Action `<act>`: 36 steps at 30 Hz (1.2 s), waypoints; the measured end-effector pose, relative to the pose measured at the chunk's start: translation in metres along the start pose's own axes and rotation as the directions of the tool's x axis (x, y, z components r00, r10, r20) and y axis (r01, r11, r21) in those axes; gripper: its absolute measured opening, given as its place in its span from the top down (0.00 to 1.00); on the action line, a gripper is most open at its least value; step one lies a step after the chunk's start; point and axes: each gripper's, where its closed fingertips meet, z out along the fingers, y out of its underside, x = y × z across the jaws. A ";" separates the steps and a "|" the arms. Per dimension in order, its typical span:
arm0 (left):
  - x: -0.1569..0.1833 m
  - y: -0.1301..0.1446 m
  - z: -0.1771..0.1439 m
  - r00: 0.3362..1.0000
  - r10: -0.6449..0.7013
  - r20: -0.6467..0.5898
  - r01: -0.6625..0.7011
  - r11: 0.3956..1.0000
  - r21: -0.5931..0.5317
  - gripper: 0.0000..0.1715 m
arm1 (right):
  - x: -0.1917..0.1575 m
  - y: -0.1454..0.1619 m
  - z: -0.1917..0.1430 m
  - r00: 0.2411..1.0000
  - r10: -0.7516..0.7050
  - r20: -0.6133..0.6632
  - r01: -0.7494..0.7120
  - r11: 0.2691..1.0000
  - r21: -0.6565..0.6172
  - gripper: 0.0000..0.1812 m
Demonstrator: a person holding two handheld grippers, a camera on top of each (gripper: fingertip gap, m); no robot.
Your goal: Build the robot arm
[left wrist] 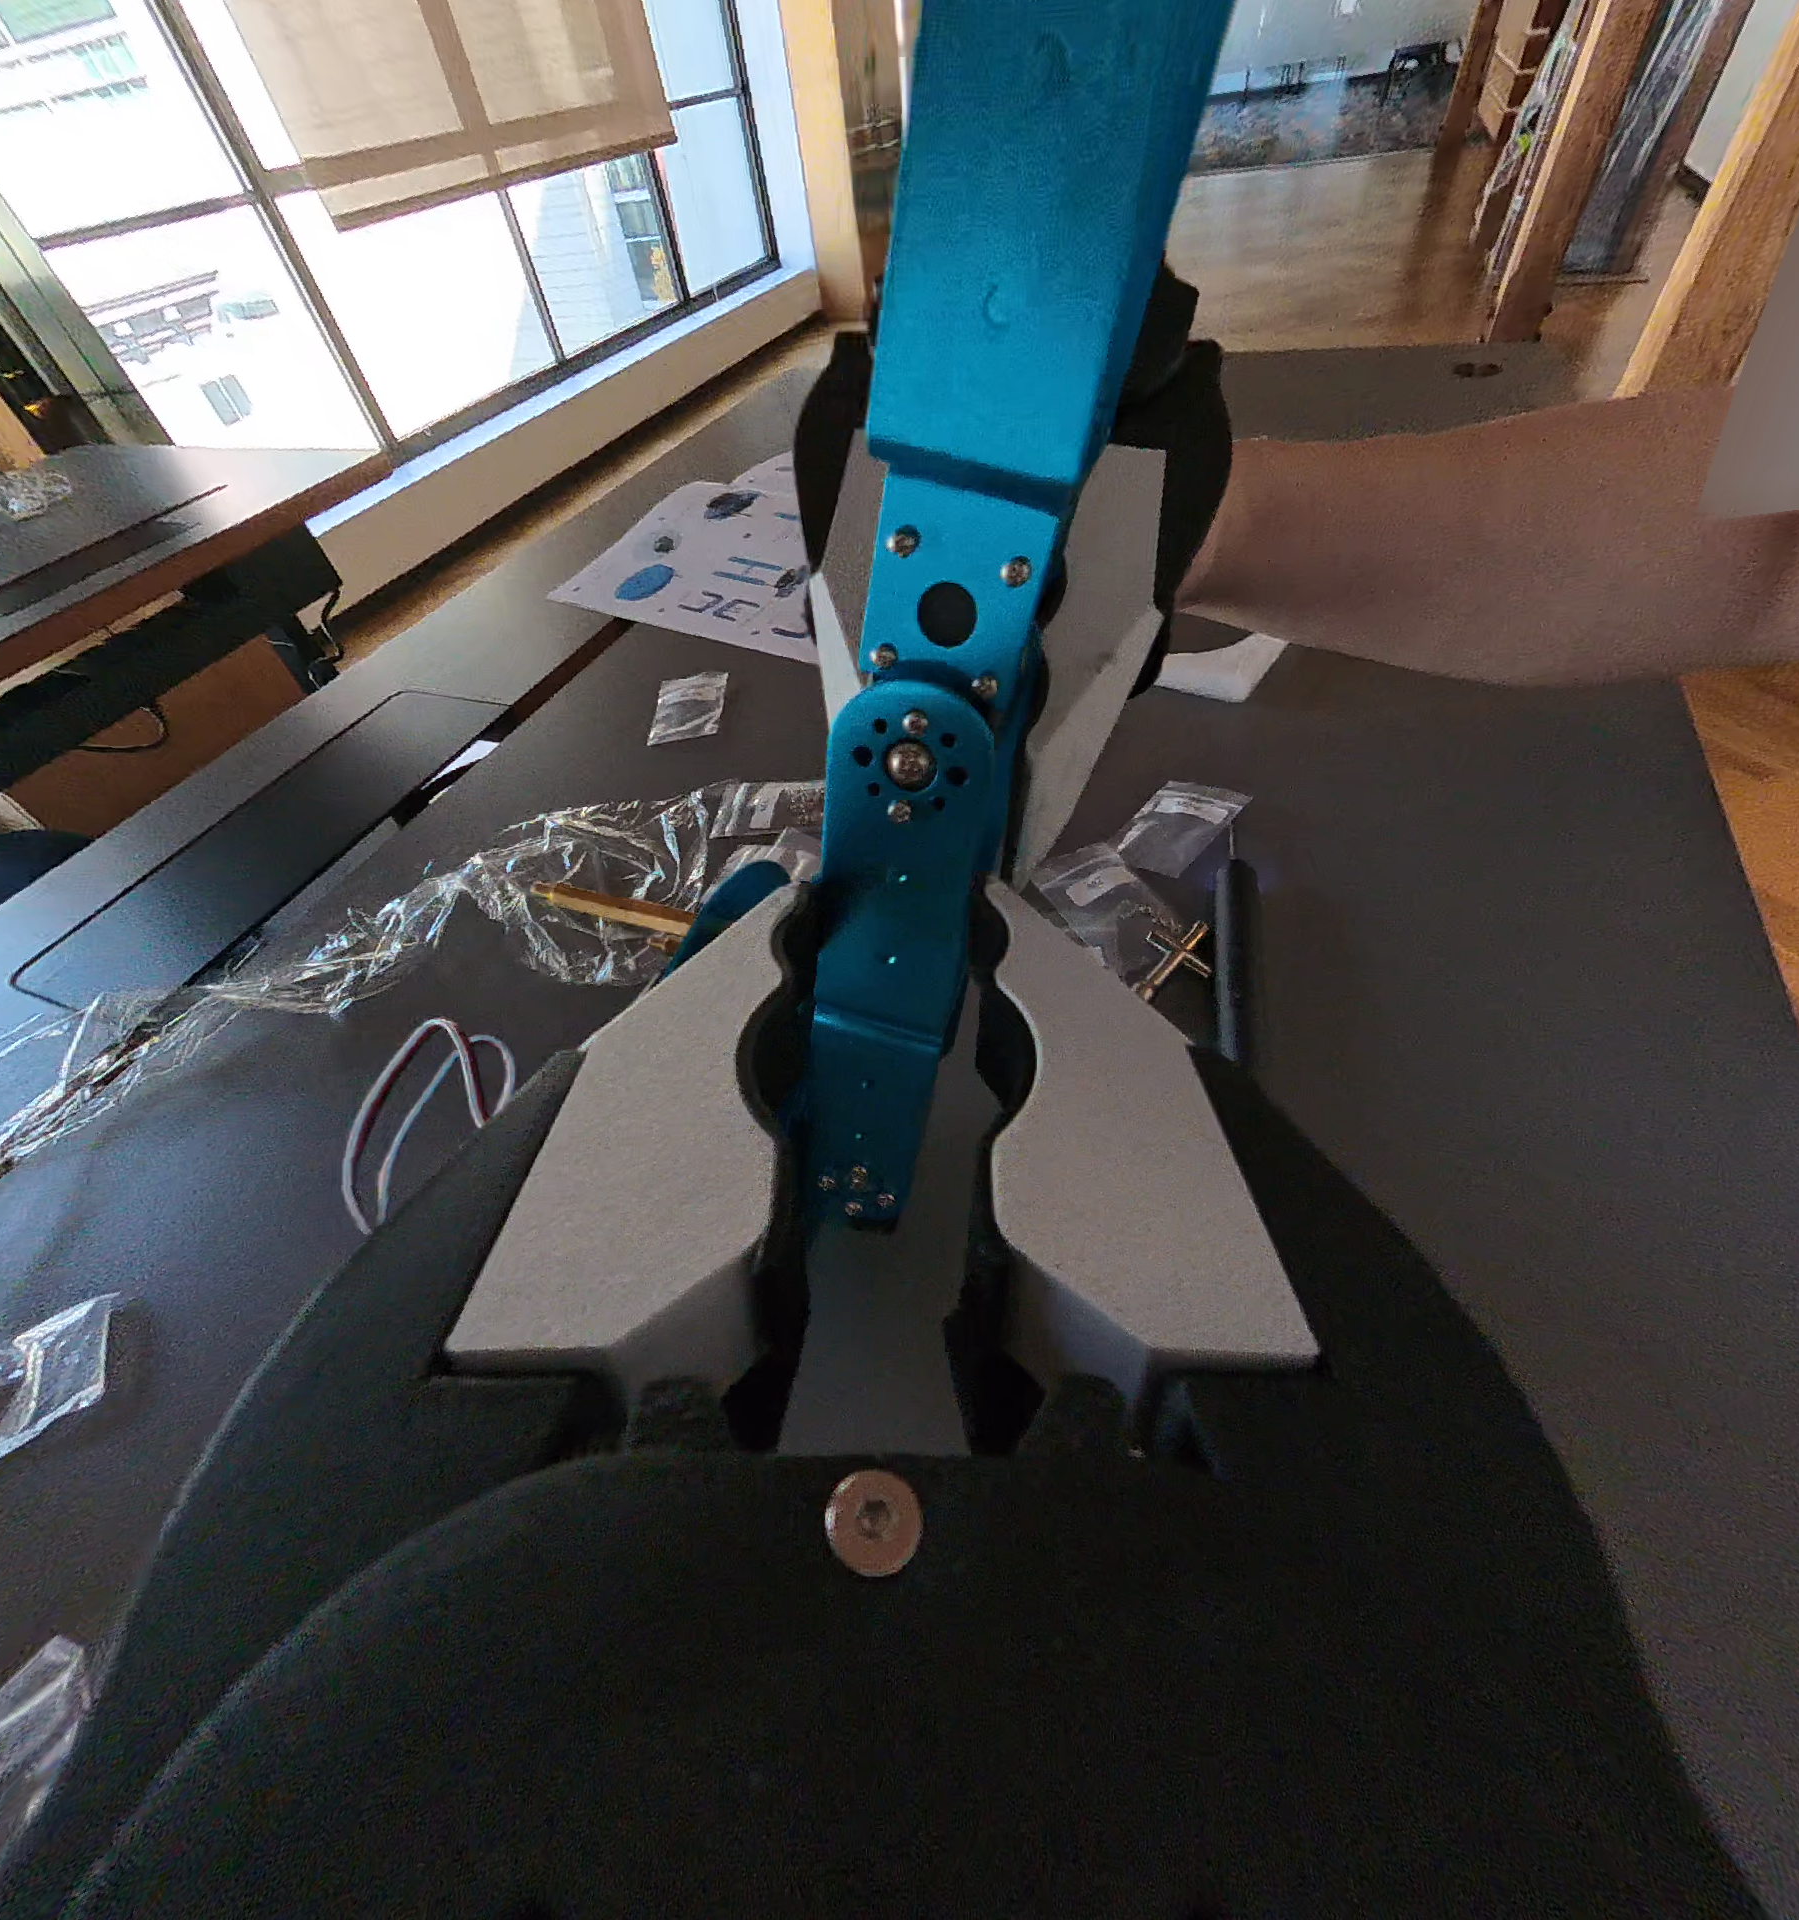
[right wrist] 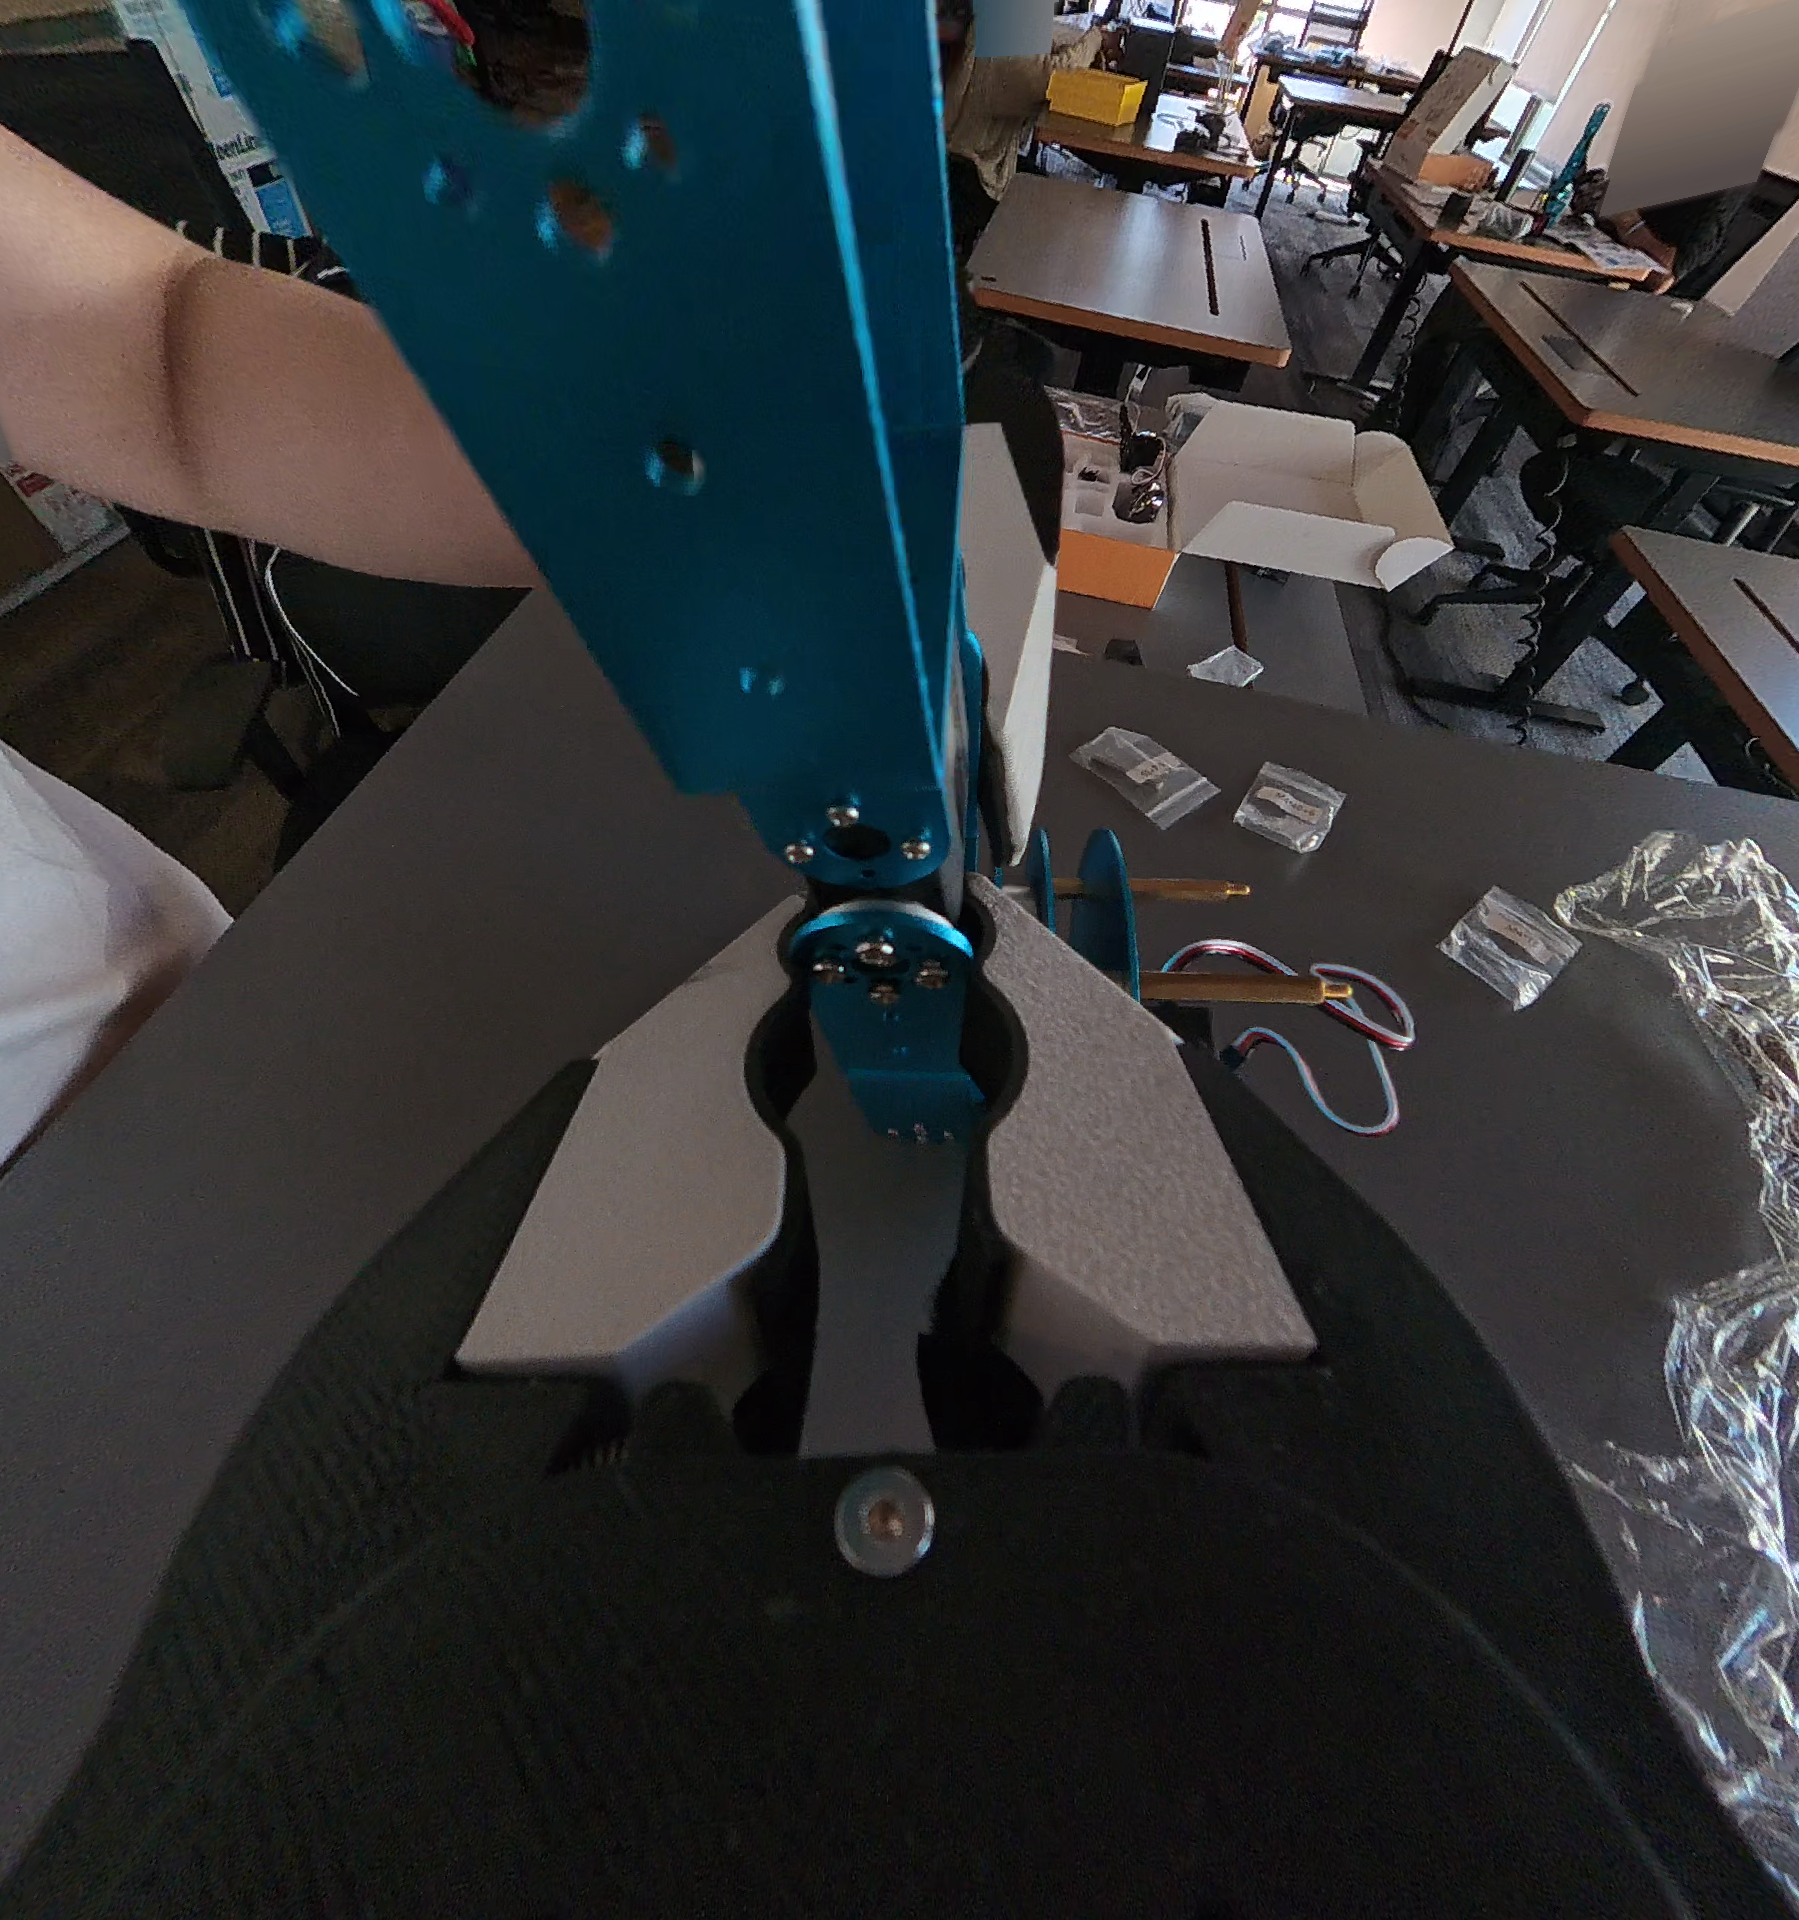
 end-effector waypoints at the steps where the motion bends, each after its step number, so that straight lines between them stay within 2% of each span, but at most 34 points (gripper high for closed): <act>1: 0.000 -0.001 0.003 1.000 -0.011 -0.008 0.011 1.000 0.004 0.84 | 0.001 0.002 -0.003 1.000 0.002 -0.007 -0.002 1.000 0.003 0.87; 5: -0.003 -0.005 0.015 0.998 -0.024 0.051 0.024 1.000 0.001 0.84 | 0.008 0.005 -0.018 0.998 0.043 -0.054 -0.042 0.999 0.023 0.85; 7: -0.002 -0.006 0.019 0.995 -0.025 0.096 0.026 1.000 -0.007 0.84 | 0.010 -0.007 -0.034 0.992 0.091 -0.088 -0.083 0.992 0.094 0.78; 9: 0.002 -0.006 0.023 0.991 -0.024 0.131 0.026 1.000 -0.015 0.84 | 0.009 -0.017 -0.053 0.984 0.102 -0.145 -0.084 0.988 0.127 0.76; 11: 0.004 -0.006 0.026 0.983 -0.012 0.184 0.017 1.000 -0.024 0.84 | 0.005 -0.022 -0.070 0.972 0.037 -0.233 -0.019 0.997 0.076 0.73; 14: 0.009 -0.006 0.030 0.961 -0.003 0.278 0.009 1.000 -0.021 0.84 | 0.002 -0.019 -0.091 0.927 -0.111 -0.359 0.075 0.991 -0.115 0.73; 18: 0.020 -0.004 0.037 0.910 0.071 0.409 -0.057 0.997 -0.048 0.84 | -0.011 -0.006 -0.097 0.887 -0.269 -0.375 0.157 0.940 -0.303 0.73; 21: 0.032 0.001 0.043 0.855 0.161 0.492 -0.128 0.987 -0.102 0.84 | -0.015 0.007 -0.096 0.862 -0.353 -0.364 0.218 0.906 -0.362 0.77; 23: 0.039 0.005 0.044 0.812 0.226 0.538 -0.178 0.974 -0.140 0.84 | -0.026 0.014 -0.092 0.880 -0.366 -0.303 0.268 0.909 -0.320 0.81; 25: 0.045 0.011 0.044 0.782 0.274 0.560 -0.200 0.961 -0.192 0.84 | -0.033 0.019 -0.089 0.894 -0.361 -0.266 0.291 0.919 -0.266 0.82; 29: 0.051 0.030 0.043 0.702 0.400 0.589 -0.232 0.911 -0.342 0.84 | -0.042 0.040 -0.079 0.893 -0.418 -0.170 0.367 0.892 -0.263 0.83; 32: 0.052 0.042 0.037 0.626 0.484 0.611 -0.228 0.863 -0.450 0.84 | -0.043 0.050 -0.068 0.891 -0.443 -0.101 0.409 0.879 -0.243 0.83; 36: 0.050 0.053 0.023 0.553 0.546 0.629 -0.167 0.813 -0.558 0.85 | -0.040 0.055 -0.051 0.913 -0.407 -0.023 0.396 0.899 -0.185 0.83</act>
